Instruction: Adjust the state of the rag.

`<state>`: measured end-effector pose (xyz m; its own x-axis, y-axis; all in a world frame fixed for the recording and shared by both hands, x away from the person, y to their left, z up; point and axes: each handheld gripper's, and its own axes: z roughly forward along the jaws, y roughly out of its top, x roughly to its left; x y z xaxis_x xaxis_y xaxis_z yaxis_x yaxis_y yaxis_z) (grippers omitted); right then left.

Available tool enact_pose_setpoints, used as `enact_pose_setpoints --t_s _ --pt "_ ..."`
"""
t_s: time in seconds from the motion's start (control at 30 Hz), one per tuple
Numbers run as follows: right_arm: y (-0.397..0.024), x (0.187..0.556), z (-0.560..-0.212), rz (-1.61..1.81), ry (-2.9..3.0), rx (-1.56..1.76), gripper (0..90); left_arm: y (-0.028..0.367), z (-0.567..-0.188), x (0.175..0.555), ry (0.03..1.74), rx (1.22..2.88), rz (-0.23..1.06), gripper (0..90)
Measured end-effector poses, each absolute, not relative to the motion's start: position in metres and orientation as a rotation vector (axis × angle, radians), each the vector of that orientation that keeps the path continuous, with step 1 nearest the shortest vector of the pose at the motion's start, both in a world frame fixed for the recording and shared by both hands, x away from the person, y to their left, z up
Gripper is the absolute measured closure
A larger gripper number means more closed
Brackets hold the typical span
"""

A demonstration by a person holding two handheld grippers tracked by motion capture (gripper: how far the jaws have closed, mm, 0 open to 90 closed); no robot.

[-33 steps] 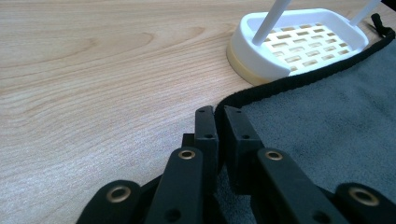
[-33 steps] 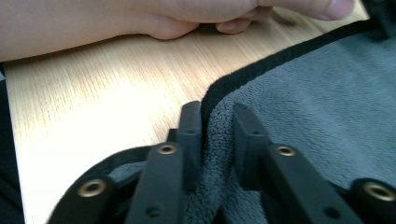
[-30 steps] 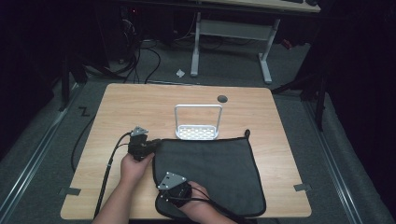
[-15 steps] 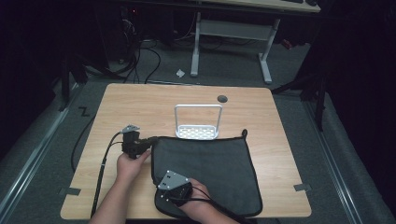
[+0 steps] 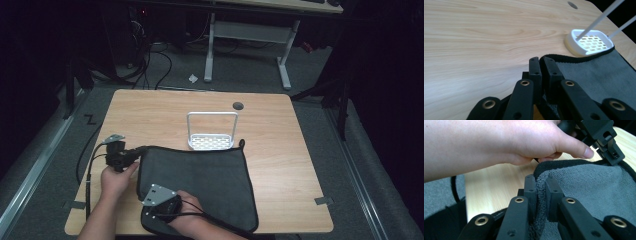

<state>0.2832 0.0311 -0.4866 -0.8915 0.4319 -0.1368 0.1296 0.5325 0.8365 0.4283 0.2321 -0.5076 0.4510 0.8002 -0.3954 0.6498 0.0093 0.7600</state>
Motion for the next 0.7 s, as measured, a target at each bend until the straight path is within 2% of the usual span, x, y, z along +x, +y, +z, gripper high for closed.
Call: enact_pose_setpoints --t_s 0.13,0.27,0.47,0.7 --pt "0.043 0.282 -0.481 1.334 2.444 0.439 82.4 0.251 -0.500 0.421 1.280 1.691 0.198 85.6" --pt "0.039 0.279 -0.473 1.366 2.431 0.438 82.4 0.246 -0.495 0.421 1.272 1.692 0.174 85.6" --pt "0.004 0.275 -0.469 1.367 2.394 0.483 82.1 0.208 -0.490 0.425 1.225 1.714 0.146 85.5" --pt "-0.057 0.271 -0.475 1.311 2.345 0.574 81.5 0.152 -0.490 0.433 1.190 1.729 0.132 85.2"
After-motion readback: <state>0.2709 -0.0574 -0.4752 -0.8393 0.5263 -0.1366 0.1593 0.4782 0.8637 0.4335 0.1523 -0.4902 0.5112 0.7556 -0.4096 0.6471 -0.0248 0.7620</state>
